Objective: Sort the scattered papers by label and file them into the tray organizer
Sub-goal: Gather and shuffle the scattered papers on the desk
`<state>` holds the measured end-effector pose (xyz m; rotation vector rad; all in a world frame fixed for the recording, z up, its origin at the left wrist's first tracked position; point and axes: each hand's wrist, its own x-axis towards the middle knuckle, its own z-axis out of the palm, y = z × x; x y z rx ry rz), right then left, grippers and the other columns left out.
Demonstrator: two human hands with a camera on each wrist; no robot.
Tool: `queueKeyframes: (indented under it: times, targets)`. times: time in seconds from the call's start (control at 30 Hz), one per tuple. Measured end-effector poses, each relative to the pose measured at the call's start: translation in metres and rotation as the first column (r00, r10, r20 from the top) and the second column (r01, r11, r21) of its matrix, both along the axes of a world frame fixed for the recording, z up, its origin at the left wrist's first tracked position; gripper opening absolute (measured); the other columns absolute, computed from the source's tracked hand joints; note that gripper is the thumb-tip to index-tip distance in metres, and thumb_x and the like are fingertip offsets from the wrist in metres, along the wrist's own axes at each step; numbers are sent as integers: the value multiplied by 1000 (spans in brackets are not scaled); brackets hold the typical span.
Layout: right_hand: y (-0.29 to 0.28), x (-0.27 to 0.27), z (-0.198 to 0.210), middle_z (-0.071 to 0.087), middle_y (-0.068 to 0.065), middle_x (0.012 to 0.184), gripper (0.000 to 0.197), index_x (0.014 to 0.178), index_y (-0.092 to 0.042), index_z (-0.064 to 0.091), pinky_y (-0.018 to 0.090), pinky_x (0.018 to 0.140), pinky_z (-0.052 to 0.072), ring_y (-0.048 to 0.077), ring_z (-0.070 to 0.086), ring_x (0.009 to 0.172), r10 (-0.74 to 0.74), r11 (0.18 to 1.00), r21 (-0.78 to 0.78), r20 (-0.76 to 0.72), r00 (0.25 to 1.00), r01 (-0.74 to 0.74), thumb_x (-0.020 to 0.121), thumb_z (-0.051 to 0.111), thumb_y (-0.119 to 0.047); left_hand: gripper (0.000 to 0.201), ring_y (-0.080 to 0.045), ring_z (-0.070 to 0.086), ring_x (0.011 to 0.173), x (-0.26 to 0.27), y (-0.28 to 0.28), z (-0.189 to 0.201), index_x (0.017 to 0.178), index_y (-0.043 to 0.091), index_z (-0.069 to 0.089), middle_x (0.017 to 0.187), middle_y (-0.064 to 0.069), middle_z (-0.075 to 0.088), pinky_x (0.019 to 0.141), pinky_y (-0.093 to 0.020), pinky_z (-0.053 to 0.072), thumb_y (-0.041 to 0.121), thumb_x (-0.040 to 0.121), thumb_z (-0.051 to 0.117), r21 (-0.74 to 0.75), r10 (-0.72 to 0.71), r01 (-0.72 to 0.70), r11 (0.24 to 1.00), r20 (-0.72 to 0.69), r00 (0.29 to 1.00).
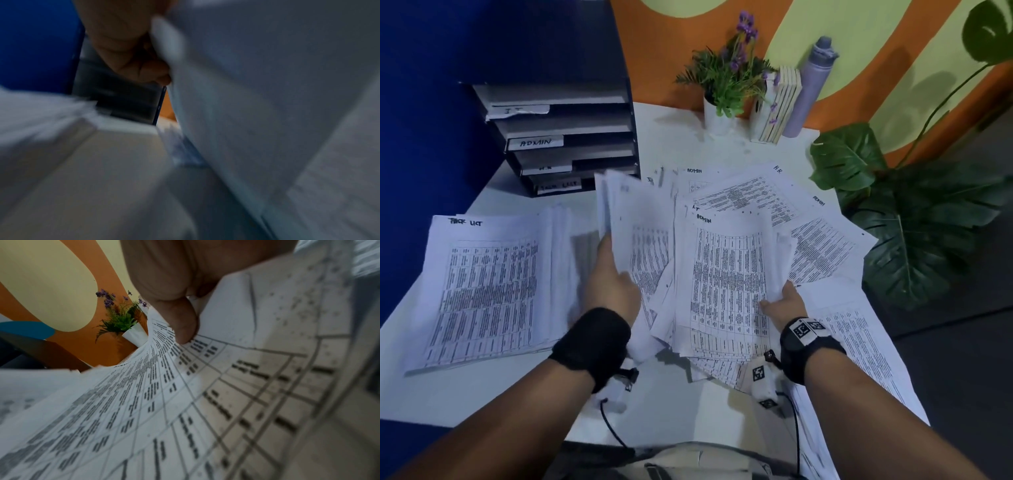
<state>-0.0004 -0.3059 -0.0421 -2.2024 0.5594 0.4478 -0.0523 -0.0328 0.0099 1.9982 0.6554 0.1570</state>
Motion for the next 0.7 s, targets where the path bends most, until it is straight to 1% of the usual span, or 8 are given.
queueKeyframes:
  times: [0.07,0.17,0.2,0.27,0.43,0.53,0.6,0.7]
  targets:
    - [1,0,4,51,18,126,50,136,-3,37,22,82,38,32,53,112,-16,1000,10,-2,1000,16,91,60,-3,73,-6,54,80,3,2,27,147,44,22,119,15,53,63,-3,36,-3,95,42,61,-53,48,997,82,995]
    - [0,2,6,52,18,120,50,135,-2,39,27,82,38,34,52,117,-27,999,20,6,1000,27,90,60,-2,72,-13,58,63,7,11,65,146,48,20,84,17,52,55,-16,45,1,96,44,168,-102,70,983,189,977]
    - [0,3,6,52,14,112,47,131,-3,41,27,81,39,32,54,111,-23,1000,17,7,1000,23,89,61,-2,73,-18,62,69,8,14,75,145,50,19,86,14,55,60,-24,52,2,97,45,178,-109,69,982,228,968]
    - [-1,5,4,52,11,105,44,126,-4,43,28,77,42,28,55,99,-19,1000,16,9,1000,19,87,63,-2,74,-19,64,97,10,21,90,144,53,17,115,13,54,85,-37,56,4,97,47,152,-106,61,986,309,945]
    - [-1,8,2,56,13,106,42,124,-6,44,22,61,41,28,57,96,-1,1000,22,11,1000,0,87,62,-2,84,4,34,133,14,33,102,150,45,7,151,21,26,110,-27,35,0,94,51,53,-80,64,997,429,900]
    - [7,7,7,51,4,108,44,127,-7,41,24,79,41,23,54,108,40,998,39,-2,999,-40,88,62,-4,91,-7,41,134,22,34,80,150,45,0,154,11,31,109,-34,37,-2,92,53,-115,-72,120,986,359,931]
    - [13,6,5,54,4,106,43,128,-8,43,25,77,42,26,56,106,87,994,59,-3,996,-86,88,61,-4,90,-7,44,128,27,33,49,149,47,0,149,15,32,104,-34,38,3,93,56,-249,-68,124,961,224,972]
    - [23,3,-1,63,6,107,35,127,-15,49,30,67,52,28,62,97,92,984,158,-35,995,-85,92,51,-7,71,-17,50,122,29,32,-8,146,40,21,138,11,47,104,-37,40,15,93,60,-174,-204,198,965,-14,979]
